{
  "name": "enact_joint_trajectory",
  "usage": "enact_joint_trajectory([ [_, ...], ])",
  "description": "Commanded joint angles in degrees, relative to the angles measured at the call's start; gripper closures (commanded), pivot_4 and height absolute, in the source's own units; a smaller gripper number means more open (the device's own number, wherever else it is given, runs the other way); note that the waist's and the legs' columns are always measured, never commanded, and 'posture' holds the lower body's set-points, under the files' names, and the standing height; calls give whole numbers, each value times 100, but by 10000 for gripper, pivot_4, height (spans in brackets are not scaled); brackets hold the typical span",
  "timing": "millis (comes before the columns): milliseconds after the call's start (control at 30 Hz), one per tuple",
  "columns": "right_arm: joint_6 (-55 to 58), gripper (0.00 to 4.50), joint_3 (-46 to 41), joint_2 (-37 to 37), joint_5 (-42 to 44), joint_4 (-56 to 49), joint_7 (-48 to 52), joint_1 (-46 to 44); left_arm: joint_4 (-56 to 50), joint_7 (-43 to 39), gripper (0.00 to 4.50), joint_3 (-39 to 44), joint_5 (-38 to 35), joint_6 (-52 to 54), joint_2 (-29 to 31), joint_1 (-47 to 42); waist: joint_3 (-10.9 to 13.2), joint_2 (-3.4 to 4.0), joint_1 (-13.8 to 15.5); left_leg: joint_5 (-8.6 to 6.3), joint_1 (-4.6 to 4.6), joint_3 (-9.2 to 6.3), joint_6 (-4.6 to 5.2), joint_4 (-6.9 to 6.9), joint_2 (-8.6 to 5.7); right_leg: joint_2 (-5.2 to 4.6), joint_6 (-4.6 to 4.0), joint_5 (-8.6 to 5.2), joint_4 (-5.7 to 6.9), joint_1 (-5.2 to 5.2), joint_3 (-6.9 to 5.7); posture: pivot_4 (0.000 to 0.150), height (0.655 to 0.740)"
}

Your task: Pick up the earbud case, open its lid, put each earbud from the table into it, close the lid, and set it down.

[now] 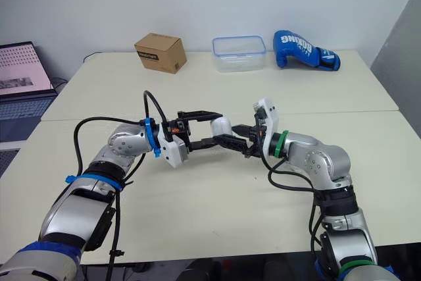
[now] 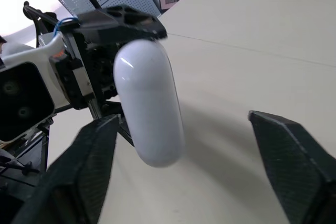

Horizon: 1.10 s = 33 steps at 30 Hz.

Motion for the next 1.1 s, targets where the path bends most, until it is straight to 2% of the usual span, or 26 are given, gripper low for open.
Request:
enact_joint_trajectory([
  [33, -137, 16782, 75, -36, -80, -95, 124, -160, 5, 161, 17354, -28, -25, -90, 0, -115, 0, 0, -4, 0, 0, 0, 0, 0, 0, 0, 0, 0, 2, -1, 0, 1500, 7400],
  [200, -119, 35080, 4, 52, -36, -74, 113, -215, 3, 189, 17354, -122, -27, -156, 2, -90, 0, 0, -4, 0, -1, 1, 0, 1, 0, 0, 0, 0, 1, -2, 1, 1500, 7400],
  [233, -108, 37507, -25, 66, -18, -73, 109, -226, -2, 190, 17354, -153, -30, -166, 2, -82, 0, 0, -4, 0, -1, 0, 0, 1, 0, 0, 0, 0, 2, -1, 1, 1500, 7400],
  [367, -29, 37417, -121, 86, 88, -112, 104, -242, -33, 101, 17354, -306, -119, -197, 23, -22, 0, 0, -4, 0, -1, 0, 0, 1, 0, 0, 0, 0, 2, -2, 0, 1500, 7400],
  [433, -3, 37417, -173, 82, 120, -106, 83, -232, -37, 61, 10125, -357, -185, -190, 34, -14, 0, 0, -4, 0, -1, -1, 0, 0, 0, 1, 0, 0, 2, -2, 0, 1500, 7400],
  [533, -26, 37419, -304, 29, 98, -2, -34, -191, -79, 11, 2073, -412, -349, -165, 87, -56, 0, 0, -2, 0, -1, -1, 0, 1, 0, 0, 0, 0, 1, -1, 1, 1500, 7400],
  [567, -38, 37419, -343, 22, 98, 25, -63, -179, -102, 2, 0, -425, -409, -152, 102, -70, 0, 0, -1, 0, -1, -1, 0, 1, 0, 0, 0, 0, 1, -1, 1, 1500, 7400],
  [600, -41, 37419, -484, 58, 149, 83, -149, -170, -229, -63, 0, -403, -630, -10, 128, -84, 0, 0, -1, 0, -1, -1, 0, 1, 0, 0, 0, 0, 1, -1, 1, 1500, 7400],
  [700, -262, 37419, -598, -22, -124, 265, -365, -131, -935, -761, 0, -399, -1602, 1110, 216, 28, 0, 0, -4, 0, -3, -2, 0, 1, 2, 0, 0, 0, 3, -3, 1, 1500, 7400],
  [767, -600, 37419, -303, -238, -648, 328, -449, -131, -1502, -1292, 0, -302, -2172, 2502, 224, 100, 0, 0, -8, 0, -3, -1, 0, 1, 6, 0, 0, 0, 5, -4, 4, 1500, 7400],
  [867, -1446, 37419, 701, -881, -1772, 215, -96, -126, -2228, -2004, 6067, -229, -2740, 4571, 292, 71, 0, 1, -17, -1, -4, 0, 2, 6, 3, -2, 7, -5, 23, -7, 4, 1500, 7400],
  [933, -1874, 37419, 1172, -1183, -2271, 127, 127, -169, -2519, -2399, 12451, -270, -2799, 5475, 350, 52, 1, 1, -62, -1, -2, 4, 2, 9, -1, -3, 18, -13, 35, -10, 2, 1500, 7400],
  [1067, -2161, 37419, 1465, -1311, -2604, -33, 392, -249, -2892, -2993, 25489, -400, -2481, 6213, 419, 52, 1, 0, -162, 0, 0, 3, 0, 6, 3, 6, 21, -16, 42, -12, -3, 1500, 7400],
  [1100, -2196, 37419, 1496, -1318, -2669, -54, 436, -266, -2944, -3048, 25489, -377, -2426, 6320, 402, 48, 1, 0, -169, 1, 0, 2, -1, 6, 4, 6, 20, -16, 43, -14, -3, 1500, 7400],
])
